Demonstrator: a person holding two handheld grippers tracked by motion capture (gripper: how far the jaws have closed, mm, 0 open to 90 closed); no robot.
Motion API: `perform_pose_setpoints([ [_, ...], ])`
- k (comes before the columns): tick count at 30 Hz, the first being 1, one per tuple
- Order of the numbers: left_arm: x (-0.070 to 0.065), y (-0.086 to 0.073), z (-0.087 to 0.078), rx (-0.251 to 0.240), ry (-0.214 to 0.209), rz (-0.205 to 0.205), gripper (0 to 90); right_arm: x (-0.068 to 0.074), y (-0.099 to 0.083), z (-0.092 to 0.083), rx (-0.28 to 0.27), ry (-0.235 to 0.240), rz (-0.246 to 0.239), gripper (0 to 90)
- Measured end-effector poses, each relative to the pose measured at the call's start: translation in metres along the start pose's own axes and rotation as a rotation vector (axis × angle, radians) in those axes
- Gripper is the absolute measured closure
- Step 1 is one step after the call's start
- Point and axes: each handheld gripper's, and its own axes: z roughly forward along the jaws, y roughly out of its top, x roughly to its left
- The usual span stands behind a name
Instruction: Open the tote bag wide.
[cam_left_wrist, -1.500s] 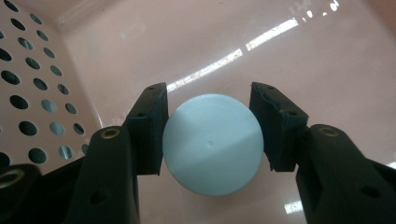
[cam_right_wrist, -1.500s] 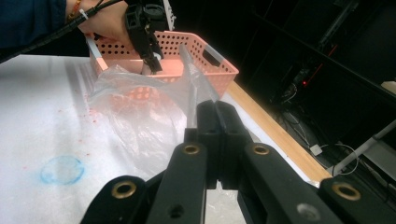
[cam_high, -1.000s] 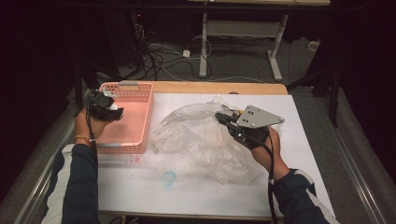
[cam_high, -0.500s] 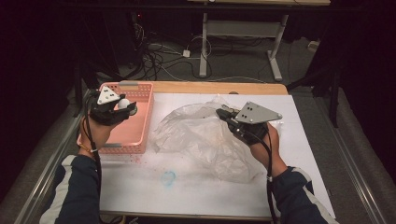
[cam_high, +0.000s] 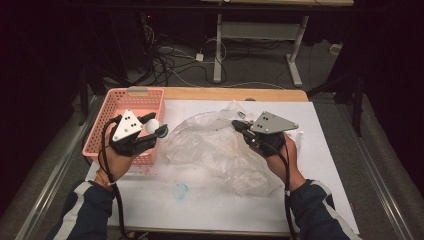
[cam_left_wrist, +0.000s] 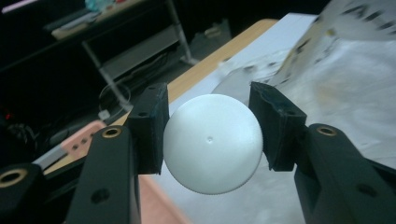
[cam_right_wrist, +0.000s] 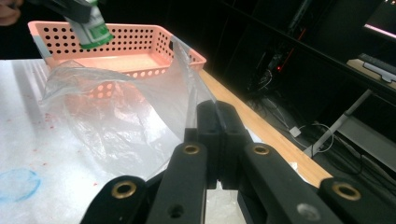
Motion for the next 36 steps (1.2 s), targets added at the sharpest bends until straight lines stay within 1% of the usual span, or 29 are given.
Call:
perform_pose_setpoints([
  [2, -0.012, 0.006, -0.004, -0.019, -0.010, 0.033, 47.7, 0.000, -0.001, 0.000, 0.004, 0.002, -0.002, 90.0],
  [6, -0.033, 0.014, -0.007, -0.048, -0.057, 0.077, 47.7, 0.001, -0.002, 0.001, 0.008, 0.005, 0.000, 90.0],
  [9, -0.049, 0.016, -0.003, -0.059, -0.096, 0.111, 47.7, 0.002, -0.002, 0.001, 0.006, 0.008, 0.005, 90.0],
  [10, -0.055, 0.017, 0.000, -0.054, -0.109, 0.126, 47.8, 0.002, -0.002, 0.002, 0.005, 0.011, 0.007, 90.0],
  [12, -0.067, 0.016, 0.008, -0.049, -0.125, 0.158, 47.7, 0.002, -0.002, 0.001, 0.001, 0.013, 0.011, 90.0],
  [14, -0.079, 0.014, 0.022, -0.033, -0.156, 0.168, 47.7, 0.002, -0.001, 0.001, -0.005, 0.018, 0.015, 90.0],
  [15, -0.085, 0.012, 0.030, -0.021, -0.165, 0.183, 47.7, 0.003, -0.001, 0.000, -0.007, 0.017, 0.014, 90.0],
  [17, -0.097, 0.008, 0.047, 0.019, -0.192, 0.214, 47.7, 0.004, 0.002, -0.002, -0.020, 0.027, 0.018, 90.0],
  [19, -0.104, 0.005, 0.062, 0.042, -0.210, 0.226, 47.7, 0.006, 0.005, -0.004, -0.031, 0.034, 0.012, 90.0],
  [20, -0.107, 0.004, 0.069, 0.055, -0.210, 0.242, 47.7, 0.008, 0.006, -0.005, -0.034, 0.038, 0.010, 90.0],
  [21, -0.108, 0.003, 0.075, 0.067, -0.211, 0.244, 47.7, 0.009, 0.007, -0.006, -0.038, 0.041, 0.008, 90.0],
  [22, -0.109, 0.002, 0.081, 0.070, -0.217, 0.230, 47.7, 0.010, 0.007, -0.006, -0.040, 0.046, 0.010, 90.0],
  [25, -0.113, -0.003, 0.096, 0.107, -0.225, 0.245, 47.7, 0.013, 0.009, -0.008, -0.048, 0.060, 0.005, 90.0],
  [28, -0.112, -0.008, 0.110, 0.125, -0.222, 0.232, 47.7, 0.014, 0.010, -0.008, -0.054, 0.074, 0.015, 90.0],
  [29, -0.112, -0.010, 0.115, 0.130, -0.217, 0.236, 47.7, 0.015, 0.010, -0.008, -0.054, 0.075, 0.015, 90.0],
  [30, -0.112, -0.011, 0.119, 0.132, -0.208, 0.230, 47.7, 0.015, 0.010, -0.008, -0.053, 0.079, 0.014, 90.0],
  [32, -0.110, -0.013, 0.128, 0.144, -0.217, 0.217, 47.7, 0.016, 0.011, -0.008, -0.052, 0.086, 0.014, 90.0],
  [33, -0.110, -0.014, 0.133, 0.153, -0.205, 0.229, 47.7, 0.017, 0.011, -0.007, -0.051, 0.085, 0.017, 90.0],
  [34, -0.110, -0.016, 0.138, 0.156, -0.195, 0.226, 47.7, 0.017, 0.011, -0.007, -0.050, 0.090, 0.015, 90.0],
  [36, -0.110, -0.019, 0.148, 0.170, -0.202, 0.211, 47.7, 0.018, 0.010, -0.006, -0.044, 0.095, 0.014, 90.0],
])
